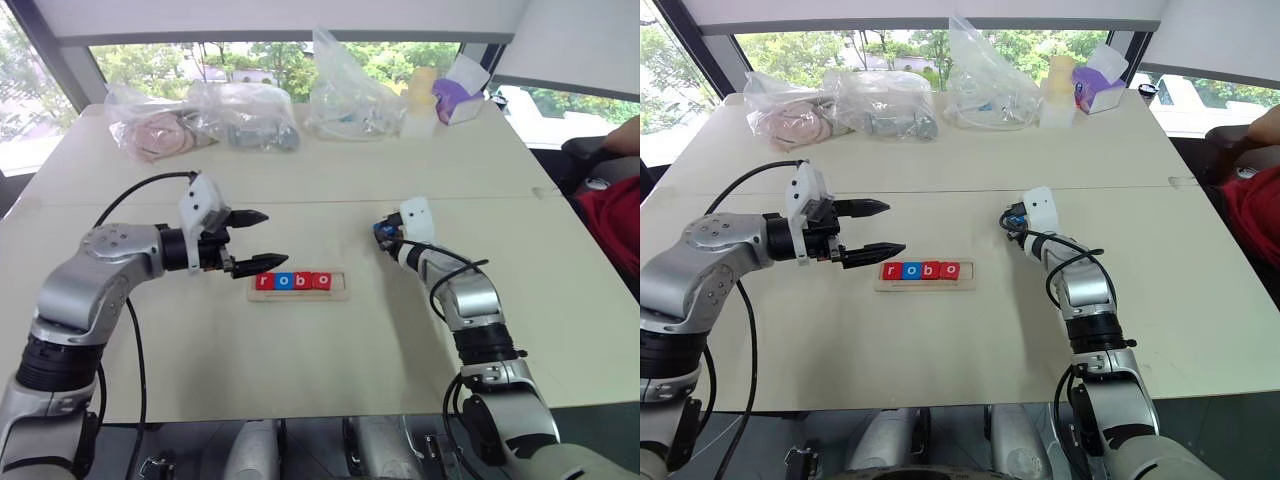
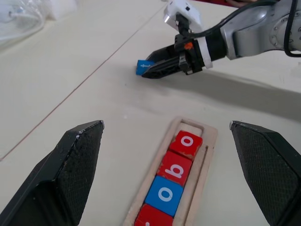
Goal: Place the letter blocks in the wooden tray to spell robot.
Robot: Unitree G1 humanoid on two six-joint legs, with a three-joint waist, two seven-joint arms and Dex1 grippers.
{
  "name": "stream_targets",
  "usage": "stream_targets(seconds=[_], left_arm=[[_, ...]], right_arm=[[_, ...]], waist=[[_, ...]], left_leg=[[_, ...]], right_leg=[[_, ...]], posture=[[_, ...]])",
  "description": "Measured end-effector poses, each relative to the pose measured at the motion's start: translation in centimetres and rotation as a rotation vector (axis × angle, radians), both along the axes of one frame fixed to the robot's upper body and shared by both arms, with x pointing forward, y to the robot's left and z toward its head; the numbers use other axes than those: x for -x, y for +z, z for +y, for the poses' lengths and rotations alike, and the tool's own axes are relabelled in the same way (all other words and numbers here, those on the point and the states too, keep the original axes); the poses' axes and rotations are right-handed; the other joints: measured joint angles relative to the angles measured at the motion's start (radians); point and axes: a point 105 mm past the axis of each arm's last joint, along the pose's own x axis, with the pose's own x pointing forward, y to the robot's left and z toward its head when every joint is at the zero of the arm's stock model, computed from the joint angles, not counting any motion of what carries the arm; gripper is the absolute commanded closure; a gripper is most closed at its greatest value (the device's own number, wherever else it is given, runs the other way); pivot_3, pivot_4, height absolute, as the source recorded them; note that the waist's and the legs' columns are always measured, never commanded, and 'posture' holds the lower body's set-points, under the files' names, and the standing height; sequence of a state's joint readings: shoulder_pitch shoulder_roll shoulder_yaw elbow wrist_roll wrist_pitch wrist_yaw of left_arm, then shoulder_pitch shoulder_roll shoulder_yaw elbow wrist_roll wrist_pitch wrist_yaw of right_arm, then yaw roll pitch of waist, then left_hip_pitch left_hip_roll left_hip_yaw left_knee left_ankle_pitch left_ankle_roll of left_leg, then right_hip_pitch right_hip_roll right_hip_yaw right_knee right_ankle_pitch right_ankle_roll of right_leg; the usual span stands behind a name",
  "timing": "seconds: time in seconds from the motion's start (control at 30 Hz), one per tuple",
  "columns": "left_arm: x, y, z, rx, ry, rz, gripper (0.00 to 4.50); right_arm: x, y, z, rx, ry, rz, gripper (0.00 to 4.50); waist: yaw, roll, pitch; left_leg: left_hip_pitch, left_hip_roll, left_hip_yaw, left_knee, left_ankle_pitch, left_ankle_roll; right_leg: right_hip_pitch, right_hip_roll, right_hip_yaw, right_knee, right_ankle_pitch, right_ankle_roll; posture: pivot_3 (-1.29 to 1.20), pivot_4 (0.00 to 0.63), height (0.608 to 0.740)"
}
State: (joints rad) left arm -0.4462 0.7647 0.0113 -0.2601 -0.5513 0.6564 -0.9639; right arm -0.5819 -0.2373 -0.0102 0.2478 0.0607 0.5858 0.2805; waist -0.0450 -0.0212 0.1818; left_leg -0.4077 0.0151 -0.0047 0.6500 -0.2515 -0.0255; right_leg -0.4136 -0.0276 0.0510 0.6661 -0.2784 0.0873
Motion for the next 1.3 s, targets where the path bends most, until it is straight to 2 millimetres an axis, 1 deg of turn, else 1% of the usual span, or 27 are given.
stream_targets(seconds=[0.1,0.2,0.3,0.37,0.43,0.5,0.57,0.63,0.7,0.77,0.8,0.83,0.9,0.93,1.0,1.07,1.1,1.13,1.17,1.23,1.3], left_arm=[[0.3,-0.5,-0.3,-0.015,-0.018,0.014,0.00],[0.7,-0.4,-0.6,-0.037,-0.044,-0.007,0.00],[1.1,-0.5,-0.9,-0.062,-0.068,-0.014,0.00],[1.4,-0.6,-1.3,-0.075,-0.101,-0.008,0.00],[2.0,-1.1,-1.9,-0.102,-0.154,0.008,0.00],[2.4,-1.7,-2.3,-0.124,-0.190,0.031,0.00],[2.7,-2.0,-2.6,-0.131,-0.216,0.043,0.00],[2.6,-1.9,-2.9,-0.133,-0.226,0.039,0.00],[2.4,-1.7,-3.0,-0.138,-0.229,0.027,0.00],[2.3,-1.6,-3.0,-0.141,-0.236,0.020,0.00],[2.4,-1.7,-3.0,-0.143,-0.240,0.021,0.00],[2.4,-1.7,-2.9,-0.143,-0.244,0.025,0.00],[2.3,-1.8,-2.8,-0.146,-0.245,0.035,0.00],[2.3,-1.9,-2.6,-0.147,-0.244,0.043,0.00],[2.3,-1.9,-2.2,-0.153,-0.244,0.053,0.00],[2.5,-1.8,-1.9,-0.166,-0.262,0.065,0.00],[2.7,-1.7,-1.6,-0.175,-0.270,0.068,0.00],[2.8,-1.6,-1.5,-0.189,-0.285,0.068,0.00],[3.0,-1.6,-1.2,-0.202,-0.299,0.067,0.00],[3.3,-1.5,-1.1,-0.214,-0.327,0.072,0.00],[3.6,-1.6,-1.2,-0.214,-0.351,0.081,0.00]], right_arm=[[0.9,0.0,-0.5,0.005,-0.025,0.004,3.32],[3.2,-0.2,-1.3,0.007,-0.070,0.030,3.32],[6.7,-0.3,-2.2,-0.054,-0.164,0.104,3.32],[8.4,-0.1,-1.9,-0.103,-0.207,0.145,3.32],[9.4,0.2,-1.6,-0.135,-0.243,0.174,3.32],[10.0,0.2,-1.3,-0.158,-0.265,0.198,3.32],[10.3,-0.2,-0.9,-0.166,-0.272,0.228,3.32],[10.8,-0.9,-0.6,-0.155,-0.272,0.247,2.29],[10.9,-1.0,-0.3,-0.153,-0.260,0.240,1.45],[10.9,-1.0,0.2,-0.152,-0.235,0.232,0.39],[10.9,-0.9,0.4,-0.153,-0.224,0.230,0.05],[10.8,-0.8,0.6,-0.148,-0.208,0.224,0.05],[10.5,-0.5,0.0,-0.121,-0.187,0.208,0.05],[10.2,0.1,-0.6,-0.081,-0.160,0.173,0.05],[9.6,1.9,-1.3,-0.032,-0.105,0.085,0.05],[9.3,4.5,-1.3,0.005,0.072,-0.009,0.05],[9.4,5.4,-1.4,0.026,0.156,-0.038,0.05],[9.7,6.1,-1.4,0.055,0.283,-0.057,0.05],[10.1,6.4,-1.6,0.060,0.405,-0.050,0.05],[10.5,6.3,-2.5,0.054,0.564,-0.018,0.05],[10.1,5.6,-4.0,0.090,0.635,0.008,0.05]], waist=[[0.004,0.000,0.000],[0.009,0.000,0.000],[0.010,0.000,0.000],[0.001,0.000,0.000],[-0.002,0.001,0.000],[0.000,0.001,0.000],[0.001,0.001,0.000],[0.002,0.000,0.000],[0.002,-0.001,-0.001],[0.001,-0.001,-0.001],[0.001,-0.001,-0.001],[0.001,-0.001,-0.001],[0.001,-0.001,-0.001],[0.003,0.000,-0.001],[0.002,0.000,0.000],[0.001,0.000,0.000],[0.001,0.000,0.000],[0.001,0.000,0.000],[0.001,0.000,0.000],[0.002,-0.001,0.000],[0.002,-0.001,0.000]], left_leg=[[-0.001,0.000,-0.001,0.000,0.000,0.000],[-0.002,0.000,-0.001,-0.001,0.000,0.000],[-0.002,0.000,-0.001,-0.001,0.000,0.000],[-0.001,0.000,-0.001,-0.001,0.000,0.000],[0.000,0.001,-0.001,-0.001,0.000,-0.001],[0.001,0.001,-0.001,-0.001,0.001,-0.001],[0.000,0.001,-0.001,-0.001,0.001,-0.001],[0.000,0.000,-0.001,-0.001,0.001,-0.001],[0.000,0.000,-0.001,-0.001,0.001,-0.001],[0.000,0.000,-0.001,-0.001,0.001,-0.001],[0.000,0.000,-0.001,-0.001,0.001,-0.001],[0.000,0.000,-0.001,-0.001,0.001,-0.001],[0.000,0.000,0.000,0.000,0.001,-0.001],[0.000,0.000,0.000,0.000,0.001,-0.001],[0.000,0.000,0.000,0.000,0.001,-0.001],[0.000,0.000,0.000,0.000,0.001,-0.001],[0.000,0.000,0.000,-0.001,0.000,-0.001],[0.000,0.000,0.000,-0.001,0.000,0.000],[0.000,0.000,0.000,-0.002,0.000,0.000],[0.000,0.000,0.000,-0.002,0.000,0.000],[0.000,0.000,0.001,-0.001,0.000,0.000]], right_leg=[[0.000,0.000,0.000,0.000,0.000,0.000],[-0.001,-0.001,0.000,-0.001,0.000,0.000],[-0.001,-0.001,0.000,-0.001,0.000,0.000],[-0.001,0.000,0.000,-0.001,0.000,0.000],[0.000,0.001,0.000,-0.001,0.000,-0.001],[0.000,0.002,0.000,-0.001,0.000,-0.001],[0.000,0.001,0.000,-0.001,0.000,-0.001],[0.000,0.001,0.000,-0.001,-0.001,0.000],[0.000,0.001,0.000,-0.002,-0.001,0.000],[0.000,0.001,0.000,-0.002,-0.001,0.000],[0.000,0.001,0.000,-0.002,-0.001,0.000],[0.000,0.001,0.000,-0.002,-0.001,0.000],[0.000,0.001,0.000,-0.002,-0.001,0.000],[0.000,0.000,0.000,-0.002,-0.001,0.000],[0.000,0.000,0.000,-0.003,-0.001,0.000],[0.000,0.001,0.000,-0.003,-0.001,0.000],[0.001,0.001,0.000,-0.004,-0.001,0.000],[0.001,0.001,-0.001,-0.004,-0.001,0.000],[0.001,0.001,-0.001,-0.005,-0.001,0.001],[0.003,0.002,-0.002,-0.005,-0.001,0.000],[0.003,0.002,-0.002,-0.005,-0.001,0.000]], posture=[[0.00,0.150,0.735],[0.00,0.150,0.735],[0.00,0.150,0.735],[0.00,0.150,0.735],[0.00,0.150,0.735],[0.00,0.150,0.735],[0.00,0.150,0.735],[0.00,0.150,0.735],[0.00,0.150,0.735],[0.00,0.150,0.735],[0.00,0.150,0.735],[0.00,0.150,0.735],[0.00,0.150,0.735],[0.00,0.150,0.735],[0.00,0.150,0.735],[0.00,0.150,0.735],[0.00,0.150,0.735],[0.00,0.150,0.735],[0.00,0.150,0.735],[0.00,0.150,0.735],[0.00,0.150,0.735]])
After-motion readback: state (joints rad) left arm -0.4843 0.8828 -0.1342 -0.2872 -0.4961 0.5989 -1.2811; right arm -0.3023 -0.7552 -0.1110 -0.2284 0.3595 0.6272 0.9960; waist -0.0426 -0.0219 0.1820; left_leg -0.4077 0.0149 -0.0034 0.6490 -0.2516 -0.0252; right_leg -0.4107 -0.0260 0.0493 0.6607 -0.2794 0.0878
